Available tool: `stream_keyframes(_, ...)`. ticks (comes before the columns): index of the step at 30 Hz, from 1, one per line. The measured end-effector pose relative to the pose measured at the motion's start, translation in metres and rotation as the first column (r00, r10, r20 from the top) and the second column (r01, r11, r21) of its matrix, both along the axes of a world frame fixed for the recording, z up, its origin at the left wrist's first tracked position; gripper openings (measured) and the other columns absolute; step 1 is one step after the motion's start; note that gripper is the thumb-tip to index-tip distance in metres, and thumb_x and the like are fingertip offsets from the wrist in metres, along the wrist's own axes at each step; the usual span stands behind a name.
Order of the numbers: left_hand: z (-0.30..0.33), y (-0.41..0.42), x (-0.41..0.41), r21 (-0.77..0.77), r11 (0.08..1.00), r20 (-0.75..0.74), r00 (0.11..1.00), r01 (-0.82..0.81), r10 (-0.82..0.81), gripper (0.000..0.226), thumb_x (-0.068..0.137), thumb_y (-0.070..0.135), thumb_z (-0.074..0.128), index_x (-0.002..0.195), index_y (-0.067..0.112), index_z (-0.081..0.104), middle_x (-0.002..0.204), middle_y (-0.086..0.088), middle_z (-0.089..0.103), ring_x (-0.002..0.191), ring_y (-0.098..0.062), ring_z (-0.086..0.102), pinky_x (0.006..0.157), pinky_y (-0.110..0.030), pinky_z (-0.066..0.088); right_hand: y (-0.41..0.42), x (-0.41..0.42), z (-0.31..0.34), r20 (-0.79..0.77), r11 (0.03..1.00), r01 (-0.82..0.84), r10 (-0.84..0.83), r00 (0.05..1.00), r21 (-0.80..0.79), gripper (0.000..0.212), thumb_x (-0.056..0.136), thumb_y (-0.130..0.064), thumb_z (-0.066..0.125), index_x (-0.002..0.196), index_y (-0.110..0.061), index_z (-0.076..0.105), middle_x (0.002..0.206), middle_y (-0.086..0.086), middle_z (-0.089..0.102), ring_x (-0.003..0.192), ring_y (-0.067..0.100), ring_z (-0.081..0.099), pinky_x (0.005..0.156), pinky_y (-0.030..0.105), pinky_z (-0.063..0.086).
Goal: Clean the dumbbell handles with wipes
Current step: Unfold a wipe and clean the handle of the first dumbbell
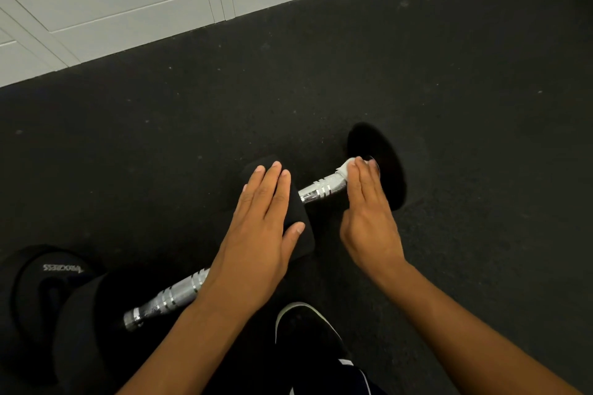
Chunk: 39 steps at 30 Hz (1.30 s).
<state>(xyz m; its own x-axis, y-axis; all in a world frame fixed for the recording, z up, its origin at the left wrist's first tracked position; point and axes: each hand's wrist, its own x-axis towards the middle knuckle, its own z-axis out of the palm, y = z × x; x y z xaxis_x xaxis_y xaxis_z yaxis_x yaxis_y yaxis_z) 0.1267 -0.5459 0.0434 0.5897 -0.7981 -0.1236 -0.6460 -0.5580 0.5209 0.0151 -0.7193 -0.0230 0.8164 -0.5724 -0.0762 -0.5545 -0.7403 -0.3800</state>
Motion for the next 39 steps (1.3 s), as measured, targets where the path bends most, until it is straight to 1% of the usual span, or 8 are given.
stream_keyframes(7, -0.002, 0.0, -0.001, -0.002, 1.0, -0.007, 1.0, -0.01, 0.01, 0.072, 0.095, 0.043, 0.037, 0.153, 0.022, -0.002, 0.167, 0.004, -0.003, 0.153, -0.011, -0.011, 0.122, -0.033, 0.001, 0.025, -0.013, 0.0, 0.011, 0.996, -0.089, 0.088, 0.996, 0.023, 0.077, 0.091, 0.002, 0.029, 0.161, -0.009, 0.001, 0.171, 0.007, -0.007, 0.157, 0.017, -0.014, 0.128, 0.037, 0.005)
stream_keyframes(13, 0.001, -0.001, 0.0, 0.001, 1.0, -0.023, 1.0, -0.009, 0.009, 0.072, 0.096, 0.042, 0.037, 0.152, 0.023, -0.004, 0.167, 0.005, -0.006, 0.153, -0.01, -0.013, 0.124, -0.033, 0.002, -0.002, 0.02, 0.009, -0.047, 0.995, -0.103, 0.103, 0.994, 0.0, 0.074, 0.092, 0.005, 0.045, 0.16, -0.004, 0.017, 0.169, 0.013, 0.016, 0.158, 0.027, -0.004, 0.128, 0.047, 0.013)
stream_keyframes(16, 0.002, -0.001, 0.001, 0.008, 1.0, -0.031, 0.999, -0.009, 0.009, 0.072, 0.096, 0.042, 0.038, 0.152, 0.023, -0.004, 0.168, 0.005, -0.006, 0.152, -0.008, -0.015, 0.124, -0.031, 0.0, -0.009, 0.029, 0.012, -0.072, 0.991, -0.132, 0.131, 0.989, -0.01, 0.071, 0.092, 0.005, 0.046, 0.159, -0.003, 0.021, 0.167, 0.013, 0.023, 0.158, 0.028, 0.0, 0.129, 0.046, 0.012)
stream_keyframes(21, -0.001, 0.0, -0.002, 0.004, 1.0, -0.027, 1.0, -0.012, 0.012, 0.072, 0.096, 0.043, 0.037, 0.153, 0.022, -0.001, 0.168, 0.003, -0.002, 0.153, -0.011, -0.012, 0.124, -0.036, 0.006, 0.017, -0.014, 0.005, 0.002, 0.994, -0.106, 0.106, 0.994, 0.026, 0.086, 0.087, 0.009, 0.044, 0.162, -0.009, 0.005, 0.171, 0.008, -0.003, 0.158, 0.021, -0.01, 0.128, 0.043, 0.012)
stream_keyframes(23, -0.003, 0.001, -0.002, -0.01, 1.0, -0.002, 1.0, -0.011, 0.011, 0.072, 0.096, 0.042, 0.039, 0.155, 0.019, 0.003, 0.169, -0.001, 0.005, 0.154, -0.014, -0.006, 0.123, -0.038, 0.01, 0.021, -0.022, 0.004, -0.001, 0.993, -0.114, 0.115, 0.993, 0.027, 0.086, 0.087, 0.005, 0.045, 0.162, -0.009, 0.003, 0.171, 0.007, -0.006, 0.158, 0.019, -0.01, 0.128, 0.044, 0.014)
stream_keyframes(29, 0.002, -0.001, 0.0, -0.009, 1.0, -0.044, 0.999, -0.015, 0.014, 0.072, 0.096, 0.042, 0.037, 0.155, 0.021, 0.001, 0.168, 0.005, -0.003, 0.154, -0.01, -0.012, 0.125, -0.034, 0.004, -0.006, 0.017, 0.016, -0.095, 0.985, -0.166, 0.161, 0.982, -0.045, 0.071, 0.095, -0.017, 0.047, 0.159, -0.003, 0.02, 0.168, 0.013, 0.02, 0.158, 0.028, 0.004, 0.128, 0.043, 0.01)
stream_keyframes(33, 0.002, 0.0, -0.001, -0.014, 1.0, -0.056, 0.998, -0.018, 0.017, 0.073, 0.097, 0.041, 0.038, 0.158, 0.02, 0.004, 0.168, 0.006, -0.004, 0.153, -0.008, -0.014, 0.125, -0.033, 0.003, -0.019, 0.039, 0.019, -0.171, 0.983, -0.175, 0.163, 0.972, -0.06, 0.063, 0.097, -0.019, 0.047, 0.156, -0.003, 0.031, 0.161, 0.013, 0.035, 0.155, 0.03, 0.017, 0.128, 0.043, 0.012)
stream_keyframes(39, 0.001, 0.0, -0.001, -0.009, 1.0, -0.043, 0.999, -0.02, 0.019, 0.071, 0.097, 0.042, 0.037, 0.153, 0.023, -0.003, 0.168, 0.005, -0.005, 0.152, -0.007, -0.016, 0.125, -0.034, 0.002, 0.014, -0.009, 0.012, 0.006, 0.994, -0.107, 0.106, 0.994, 0.029, 0.084, 0.088, -0.002, 0.052, 0.161, -0.005, 0.011, 0.17, 0.012, 0.007, 0.158, 0.024, -0.003, 0.129, 0.045, 0.012)
